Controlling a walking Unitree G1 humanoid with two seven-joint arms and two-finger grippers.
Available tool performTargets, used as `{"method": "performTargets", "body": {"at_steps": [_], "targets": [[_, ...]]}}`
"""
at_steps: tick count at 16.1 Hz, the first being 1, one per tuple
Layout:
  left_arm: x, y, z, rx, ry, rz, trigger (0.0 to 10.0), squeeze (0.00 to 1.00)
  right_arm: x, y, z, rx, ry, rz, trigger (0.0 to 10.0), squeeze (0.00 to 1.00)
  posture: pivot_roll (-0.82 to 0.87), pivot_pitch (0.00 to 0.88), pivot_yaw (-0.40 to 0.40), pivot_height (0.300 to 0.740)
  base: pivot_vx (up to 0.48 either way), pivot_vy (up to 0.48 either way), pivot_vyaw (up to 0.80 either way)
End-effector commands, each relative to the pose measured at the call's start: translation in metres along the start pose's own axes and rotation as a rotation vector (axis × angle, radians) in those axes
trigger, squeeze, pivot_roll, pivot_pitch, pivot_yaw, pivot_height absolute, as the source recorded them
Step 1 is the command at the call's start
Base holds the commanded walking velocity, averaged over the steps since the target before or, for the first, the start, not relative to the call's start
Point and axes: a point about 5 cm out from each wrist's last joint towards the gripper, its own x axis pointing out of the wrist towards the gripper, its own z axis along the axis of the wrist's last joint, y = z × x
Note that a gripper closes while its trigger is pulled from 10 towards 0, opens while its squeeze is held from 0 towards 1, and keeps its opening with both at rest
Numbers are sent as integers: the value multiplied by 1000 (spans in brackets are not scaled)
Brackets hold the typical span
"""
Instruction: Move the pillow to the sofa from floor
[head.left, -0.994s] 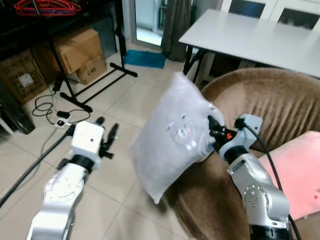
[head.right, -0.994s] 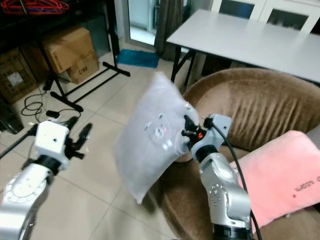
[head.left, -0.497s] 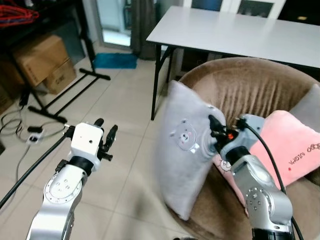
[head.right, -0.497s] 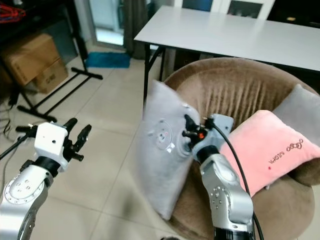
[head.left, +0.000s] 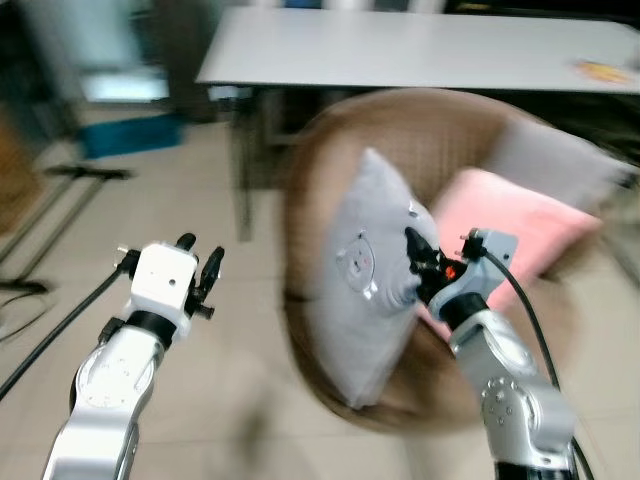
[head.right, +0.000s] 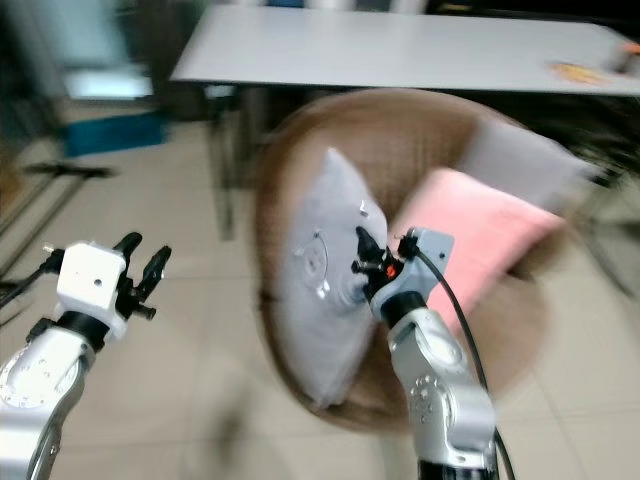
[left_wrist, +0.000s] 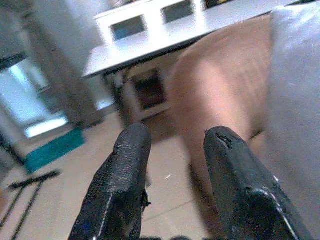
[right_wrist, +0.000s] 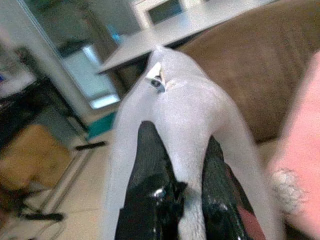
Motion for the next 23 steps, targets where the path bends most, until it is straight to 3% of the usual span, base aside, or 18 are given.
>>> {"method": "performTargets", "body": {"at_steps": [1,3,9,18,23], "targets": [[-1,2,-1,-2,9,8,10000,0,3,11,16,-33,-57,57,10000,0,-24,0,-14,740,0,0,0],[-2,1,-1,-7,8,1,10000,0,7,19,16,-85,-14,132,10000,0,-19,0,-18,740,0,0,0],[-3,0,2,-16,-4,-29,10000,0,16,21,28,-133,-35,162,10000,0,-7,0,-24,740,271,0,0],[-6,-2,-2,12,18,-86,10000,0,26,12,45,-112,-100,68,10000,0,-2,0,-25,740,368,0,0],[-4,-2,-2,18,22,-104,10000,0,28,12,48,-119,-97,63,10000,0,-8,0,-17,740,360,0,-775]]}}
